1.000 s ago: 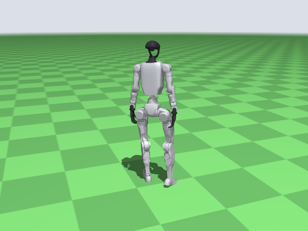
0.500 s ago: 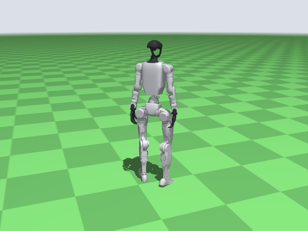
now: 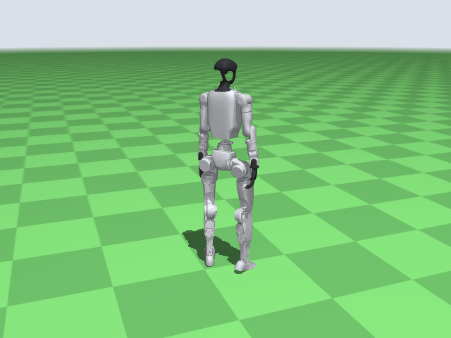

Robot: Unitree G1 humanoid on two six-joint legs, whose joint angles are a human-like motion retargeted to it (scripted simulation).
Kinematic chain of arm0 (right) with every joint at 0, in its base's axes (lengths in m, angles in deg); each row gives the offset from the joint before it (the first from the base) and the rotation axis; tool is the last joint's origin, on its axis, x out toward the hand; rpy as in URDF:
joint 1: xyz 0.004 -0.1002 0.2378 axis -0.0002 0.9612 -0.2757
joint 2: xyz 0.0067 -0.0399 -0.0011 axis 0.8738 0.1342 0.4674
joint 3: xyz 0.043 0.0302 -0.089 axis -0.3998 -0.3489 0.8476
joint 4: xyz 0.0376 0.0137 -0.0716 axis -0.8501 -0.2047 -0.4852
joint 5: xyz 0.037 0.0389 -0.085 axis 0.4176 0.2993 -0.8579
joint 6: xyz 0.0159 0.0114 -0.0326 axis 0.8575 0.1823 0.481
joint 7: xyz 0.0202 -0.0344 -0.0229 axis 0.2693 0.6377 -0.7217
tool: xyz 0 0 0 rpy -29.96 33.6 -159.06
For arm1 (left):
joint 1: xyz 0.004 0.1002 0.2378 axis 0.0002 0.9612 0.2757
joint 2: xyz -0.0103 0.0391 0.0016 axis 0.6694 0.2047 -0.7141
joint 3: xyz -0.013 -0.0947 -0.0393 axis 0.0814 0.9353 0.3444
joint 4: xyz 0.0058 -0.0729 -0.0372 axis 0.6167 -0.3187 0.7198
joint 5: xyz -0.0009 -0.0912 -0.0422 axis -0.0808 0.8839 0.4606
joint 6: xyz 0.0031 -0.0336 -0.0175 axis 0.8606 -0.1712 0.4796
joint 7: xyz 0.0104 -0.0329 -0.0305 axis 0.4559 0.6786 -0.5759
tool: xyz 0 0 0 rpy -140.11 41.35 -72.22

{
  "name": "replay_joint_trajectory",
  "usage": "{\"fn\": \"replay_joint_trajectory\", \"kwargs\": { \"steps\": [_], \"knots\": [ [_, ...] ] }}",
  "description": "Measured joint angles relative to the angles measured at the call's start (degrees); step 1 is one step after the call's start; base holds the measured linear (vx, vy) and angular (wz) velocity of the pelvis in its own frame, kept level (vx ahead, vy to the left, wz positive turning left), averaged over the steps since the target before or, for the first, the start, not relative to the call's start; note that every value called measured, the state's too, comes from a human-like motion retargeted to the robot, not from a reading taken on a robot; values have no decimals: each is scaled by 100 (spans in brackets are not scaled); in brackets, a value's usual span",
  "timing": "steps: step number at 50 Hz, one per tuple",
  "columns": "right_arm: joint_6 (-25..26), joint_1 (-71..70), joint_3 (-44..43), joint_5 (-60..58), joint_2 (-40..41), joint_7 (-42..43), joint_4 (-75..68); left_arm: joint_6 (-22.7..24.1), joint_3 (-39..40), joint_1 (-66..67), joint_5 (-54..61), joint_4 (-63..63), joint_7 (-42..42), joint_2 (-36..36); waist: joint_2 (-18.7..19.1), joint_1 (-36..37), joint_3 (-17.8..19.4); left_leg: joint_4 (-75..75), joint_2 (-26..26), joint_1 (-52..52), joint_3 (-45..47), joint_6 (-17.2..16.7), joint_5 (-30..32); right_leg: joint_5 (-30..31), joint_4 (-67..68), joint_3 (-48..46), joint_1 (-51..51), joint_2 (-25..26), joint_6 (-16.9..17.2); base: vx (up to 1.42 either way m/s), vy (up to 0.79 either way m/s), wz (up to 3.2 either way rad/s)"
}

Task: In place motions

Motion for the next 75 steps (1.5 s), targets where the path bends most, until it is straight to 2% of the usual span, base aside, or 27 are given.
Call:
{"fn": "replay_joint_trajectory", "kwargs": {
  "steps": [5,10,12,18,23,30,37,47,58,75],
  "knots": [
    [9,-297,226,17,47,106,-9,-50,67,-165,-48,-68,-72,66,55,-244,197,-65,27,-96,265,30,3,68,142,489,-250,141,113,-15,9,-50],
    [-24,-398,341,68,81,42,8,-46,214,-116,-212,-64,33,148,136,-439,264,-74,116,-160,333,31,27,-205,340,305,-247,177,-167,-8,4,-13],
    [-44,-330,317,33,54,56,21,-50,222,-66,-205,-120,57,156,142,-398,242,-61,129,-145,329,17,18,-161,330,3,-125,95,-277,0,0,0],
    [-36,-54,166,-151,-14,10,-31,-91,280,158,-280,-368,54,239,-42,-177,58,3,1,22,330,-53,-65,-150,-65,-373,235,-80,-208,2,-6,6],
    [20,15,-110,-317,-40,-23,-34,-105,239,290,-130,-584,239,221,-54,-109,-95,79,62,42,255,-96,-78,-88,-262,-523,373,-93,-155,-11,-8,19],
    [54,-179,73,-267,-1,-34,20,-107,586,520,-38,-450,143,49,50,-550,-267,59,205,146,451,-193,-77,-115,-272,-454,366,38,-196,-17,-1,-16],
    [29,-325,253,-289,100,-56,132,-105,457,566,-28,-425,68,-156,206,-745,-381,100,344,326,886,-315,-134,-90,-261,-82,269,183,-230,-15,6,-52],
    [65,-447,451,-212,144,8,-67,-87,176,302,-155,-176,-5,-319,443,-1137,-352,62,432,509,1304,-445,-120,-65,-241,410,128,363,-250,-12,5,-47],
    [168,-353,269,-99,17,103,-499,12,29,129,-85,127,-63,-299,465,-1186,-321,41,452,520,1413,-491,-82,-70,-240,490,87,393,-246,-2,1,-5],
    [106,-247,272,-56,56,77,-298,-87,289,428,-201,-251,3,-274,449,-867,-347,32,386,338,1023,-422,-1,-181,-259,-47,262,211,-188,9,-3,26]
  ]
}}
